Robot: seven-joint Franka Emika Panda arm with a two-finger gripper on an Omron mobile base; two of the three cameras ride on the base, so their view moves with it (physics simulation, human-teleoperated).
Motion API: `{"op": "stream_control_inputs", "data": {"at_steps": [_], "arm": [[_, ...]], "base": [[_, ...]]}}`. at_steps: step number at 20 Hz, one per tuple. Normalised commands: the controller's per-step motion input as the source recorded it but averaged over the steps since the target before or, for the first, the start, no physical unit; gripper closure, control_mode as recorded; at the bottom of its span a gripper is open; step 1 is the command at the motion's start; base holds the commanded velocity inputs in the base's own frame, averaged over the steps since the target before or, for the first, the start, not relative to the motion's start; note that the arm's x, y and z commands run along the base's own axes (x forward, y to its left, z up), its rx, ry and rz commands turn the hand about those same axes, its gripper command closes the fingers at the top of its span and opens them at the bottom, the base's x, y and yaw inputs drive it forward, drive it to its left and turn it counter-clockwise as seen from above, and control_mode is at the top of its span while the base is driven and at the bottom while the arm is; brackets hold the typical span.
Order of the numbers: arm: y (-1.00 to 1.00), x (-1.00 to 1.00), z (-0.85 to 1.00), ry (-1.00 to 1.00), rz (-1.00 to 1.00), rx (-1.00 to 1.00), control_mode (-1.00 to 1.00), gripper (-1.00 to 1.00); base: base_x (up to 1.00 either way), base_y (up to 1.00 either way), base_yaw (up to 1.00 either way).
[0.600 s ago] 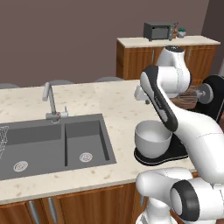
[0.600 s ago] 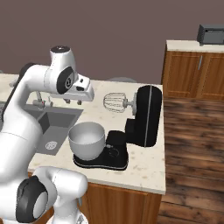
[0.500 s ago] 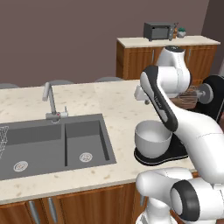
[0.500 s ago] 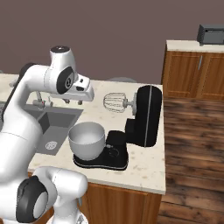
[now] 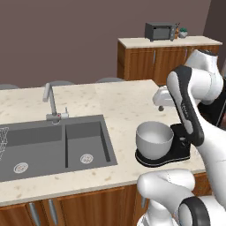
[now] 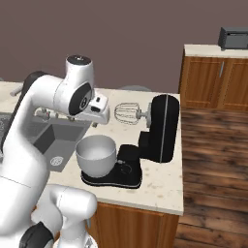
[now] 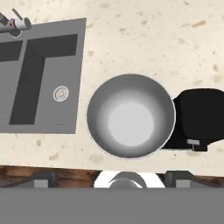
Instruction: Close the stand mixer head.
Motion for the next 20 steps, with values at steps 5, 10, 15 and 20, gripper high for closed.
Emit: {"op": "stream_control_inputs", "data": {"at_steps": [5,10,15,20], "arm": [[-0.83,-0.91,0.29,-0.03,0.0,0.18,-1.0,-1.0],[-0.87,-0.58,0.22,-0.04,0.01,0.22,-1.0,-1.0],[-0.86,-0.35,0.09,-0.19,0.0,0.19,-1.0,-1.0],[-0.81,-0.04,0.01,-0.24,0.04,0.19,-1.0,-1.0]], "base": [[0.0,0.0,0.0],[0.0,0.0,0.0],[0.0,0.0,0.0],[0.0,0.0,0.0]]}}
